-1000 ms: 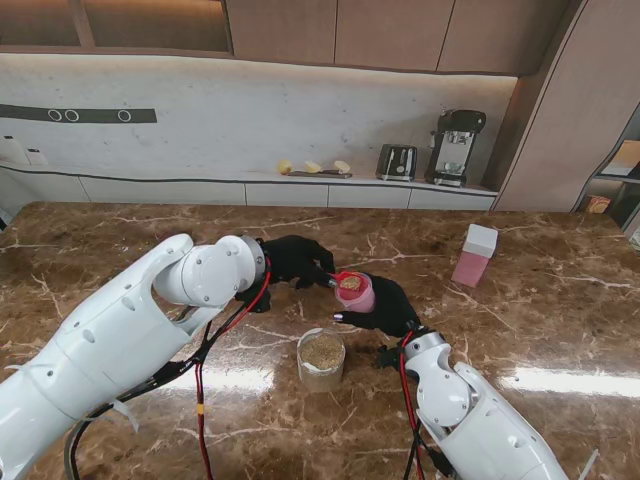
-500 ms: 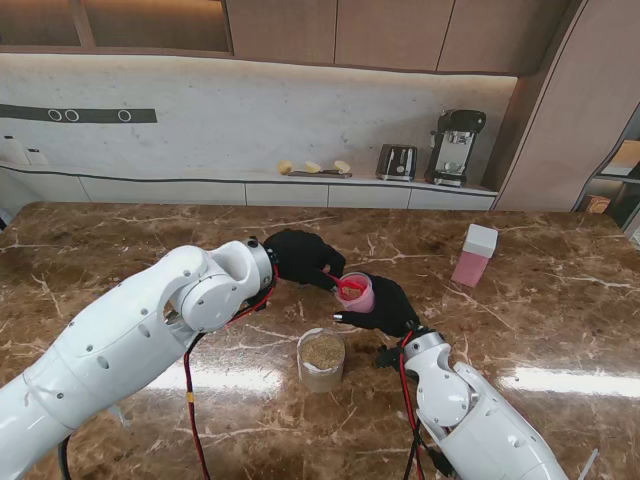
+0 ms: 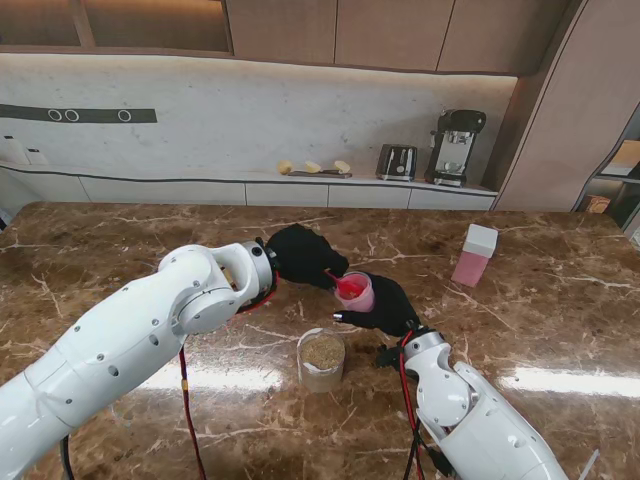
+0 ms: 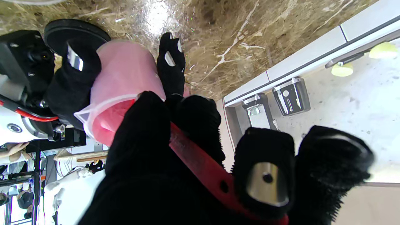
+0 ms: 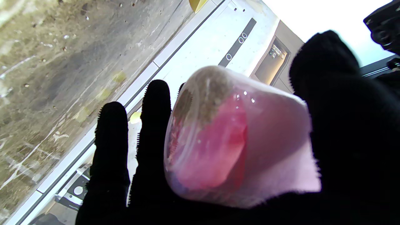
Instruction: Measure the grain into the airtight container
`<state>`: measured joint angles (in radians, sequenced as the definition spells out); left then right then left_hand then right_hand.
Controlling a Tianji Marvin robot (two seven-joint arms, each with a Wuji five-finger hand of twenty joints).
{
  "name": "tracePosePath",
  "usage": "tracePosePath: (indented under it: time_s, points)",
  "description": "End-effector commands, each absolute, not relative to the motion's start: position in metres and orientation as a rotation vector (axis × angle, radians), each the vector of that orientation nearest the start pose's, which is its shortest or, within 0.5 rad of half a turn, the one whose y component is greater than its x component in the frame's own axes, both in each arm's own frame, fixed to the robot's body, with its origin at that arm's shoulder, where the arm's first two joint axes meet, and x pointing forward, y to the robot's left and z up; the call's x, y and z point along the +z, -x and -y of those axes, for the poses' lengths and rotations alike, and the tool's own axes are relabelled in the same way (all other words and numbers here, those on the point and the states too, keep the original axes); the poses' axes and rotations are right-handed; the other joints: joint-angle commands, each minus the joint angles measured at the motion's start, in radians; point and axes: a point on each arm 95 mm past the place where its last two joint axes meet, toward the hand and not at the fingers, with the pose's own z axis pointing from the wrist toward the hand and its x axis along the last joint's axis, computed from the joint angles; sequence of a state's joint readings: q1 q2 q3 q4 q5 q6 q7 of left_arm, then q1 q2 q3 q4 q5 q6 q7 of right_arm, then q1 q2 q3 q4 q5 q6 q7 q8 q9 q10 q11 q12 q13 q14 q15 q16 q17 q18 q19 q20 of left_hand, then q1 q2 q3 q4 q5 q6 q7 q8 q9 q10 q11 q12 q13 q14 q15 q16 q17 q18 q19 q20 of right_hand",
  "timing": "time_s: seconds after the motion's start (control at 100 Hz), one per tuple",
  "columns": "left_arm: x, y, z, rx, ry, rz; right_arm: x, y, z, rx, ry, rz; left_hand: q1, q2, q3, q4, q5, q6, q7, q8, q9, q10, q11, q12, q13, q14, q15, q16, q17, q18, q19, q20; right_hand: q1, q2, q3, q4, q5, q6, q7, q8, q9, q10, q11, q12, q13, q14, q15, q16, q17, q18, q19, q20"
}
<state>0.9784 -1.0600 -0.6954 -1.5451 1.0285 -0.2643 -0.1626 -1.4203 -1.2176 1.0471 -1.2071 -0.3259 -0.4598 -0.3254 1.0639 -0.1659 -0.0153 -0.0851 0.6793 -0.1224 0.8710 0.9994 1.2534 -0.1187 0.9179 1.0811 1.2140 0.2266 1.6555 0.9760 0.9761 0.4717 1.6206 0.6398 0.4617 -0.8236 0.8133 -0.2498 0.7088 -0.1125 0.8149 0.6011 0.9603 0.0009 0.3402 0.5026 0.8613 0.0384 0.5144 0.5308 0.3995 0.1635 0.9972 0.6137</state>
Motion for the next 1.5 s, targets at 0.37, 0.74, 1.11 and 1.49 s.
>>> tracePosePath:
  time_s: [0.37, 0.74, 1.11, 1.49]
  points:
    - [-0.228, -0.454, 0.136, -1.629, 0.560, -1.976, -0.385, -0.411, -0.035, -2.529, 1.885, 1.084, 0.057, 0.048, 0.006, 0.021, -0.002, -0.082, 0.044, 0.000, 0.053, -0.063, 0.040, 0.007, 0.052, -0.018, 0.118, -0.002, 0.037, 0.019, 0.083, -0.013, 0.077, 0.202, 0.190, -0.025, 0.092, -0.143, 0.063, 0.011, 0.005, -0.018, 0.001, 0.006, 0.015, -0.008, 0.005, 0.003, -0.009, 0.003, -0.014, 0.001]
    - [-0.225, -0.452, 0.127, -1.702, 0.739, -1.908, -0.386, -0.412, -0.035, -2.524, 1.898, 1.084, 0.058, 0.048, 0.006, 0.021, -0.003, -0.078, 0.046, -0.003, 0.053, -0.058, 0.039, 0.008, 0.052, -0.015, 0.119, -0.003, 0.034, 0.022, 0.083, -0.014, 0.077, 0.202, 0.189, -0.025, 0.093, -0.144, 0.063, 0.011, 0.006, -0.016, 0.001, 0.006, 0.016, -0.007, 0.005, 0.003, -0.009, 0.003, -0.014, 0.002]
    - [-0.226, -0.450, 0.122, -1.753, 0.991, -1.882, -0.387, -0.412, -0.033, -2.526, 1.907, 1.080, 0.061, 0.046, 0.008, 0.023, -0.001, -0.074, 0.045, -0.005, 0.053, -0.053, 0.039, 0.009, 0.052, -0.009, 0.119, -0.002, 0.029, 0.027, 0.086, -0.010, 0.079, 0.203, 0.189, -0.025, 0.092, -0.142, 0.064, 0.011, 0.005, -0.014, 0.001, 0.006, 0.015, -0.006, 0.006, 0.003, -0.010, 0.003, -0.013, 0.002]
    - [-0.225, -0.441, 0.107, -1.798, 1.351, -1.806, -0.388, -0.415, -0.025, -2.550, 1.930, 1.053, 0.066, 0.044, 0.011, 0.027, 0.002, -0.061, 0.042, -0.008, 0.051, -0.044, 0.039, 0.009, 0.051, -0.003, 0.119, -0.001, 0.022, 0.033, 0.088, -0.005, 0.078, 0.203, 0.189, -0.025, 0.092, -0.141, 0.064, 0.011, 0.005, -0.016, 0.001, 0.006, 0.014, -0.007, 0.006, 0.003, -0.010, 0.004, -0.014, 0.001]
